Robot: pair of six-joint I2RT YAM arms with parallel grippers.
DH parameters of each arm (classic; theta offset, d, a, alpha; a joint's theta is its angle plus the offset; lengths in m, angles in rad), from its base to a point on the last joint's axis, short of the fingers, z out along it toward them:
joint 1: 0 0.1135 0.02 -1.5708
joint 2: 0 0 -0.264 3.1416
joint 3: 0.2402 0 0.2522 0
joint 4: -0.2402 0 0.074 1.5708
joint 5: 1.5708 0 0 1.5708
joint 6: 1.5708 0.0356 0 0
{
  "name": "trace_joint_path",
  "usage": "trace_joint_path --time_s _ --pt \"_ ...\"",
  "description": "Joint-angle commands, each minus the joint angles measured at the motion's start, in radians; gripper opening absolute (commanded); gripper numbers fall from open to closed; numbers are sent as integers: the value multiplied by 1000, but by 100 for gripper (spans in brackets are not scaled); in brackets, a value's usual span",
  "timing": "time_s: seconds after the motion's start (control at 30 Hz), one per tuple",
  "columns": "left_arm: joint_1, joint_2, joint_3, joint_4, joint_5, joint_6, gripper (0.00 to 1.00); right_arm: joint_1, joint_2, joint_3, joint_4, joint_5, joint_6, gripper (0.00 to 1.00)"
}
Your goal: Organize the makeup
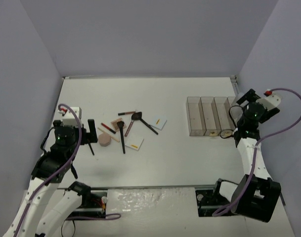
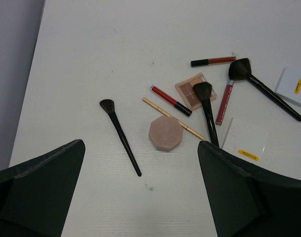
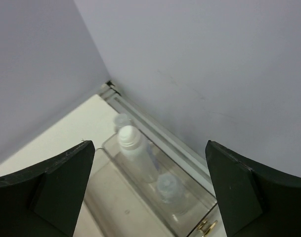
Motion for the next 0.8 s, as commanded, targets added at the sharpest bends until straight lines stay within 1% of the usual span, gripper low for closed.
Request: trace_joint_path --time_s 0.0,0.07,0.13,0.3,0.33,0.43,0.5,0.57,0.67,0.77 --pt "22 47 16 63 28 -9 97 98 -116 124 -280 -105 17 92" --pt "23 57 24 62 31 -17 97 173 -107 181 -372 -206 -12 92" --pt "24 66 33 62 36 -24 97 265 -77 229 -434 -259 -39 92" --pt "25 75 87 50 21 -27 97 526 69 333 -536 -292 -79 91" --pt "26 76 100 48 14 -23 97 554 104 349 -542 -316 -91 91" --pt "27 81 127 49 -9 -6 97 606 234 418 -576 -432 -144 91" --pt "28 92 131 57 -26 6 97 644 308 459 -613 -479 -190 92" --pt "28 99 117 72 -38 19 97 678 392 495 -629 -514 -249 93" --pt "31 101 86 95 -41 23 97 704 512 524 -633 -566 -287 94" --pt "43 105 53 105 -9 19 97 716 624 568 -677 -630 -352 95"
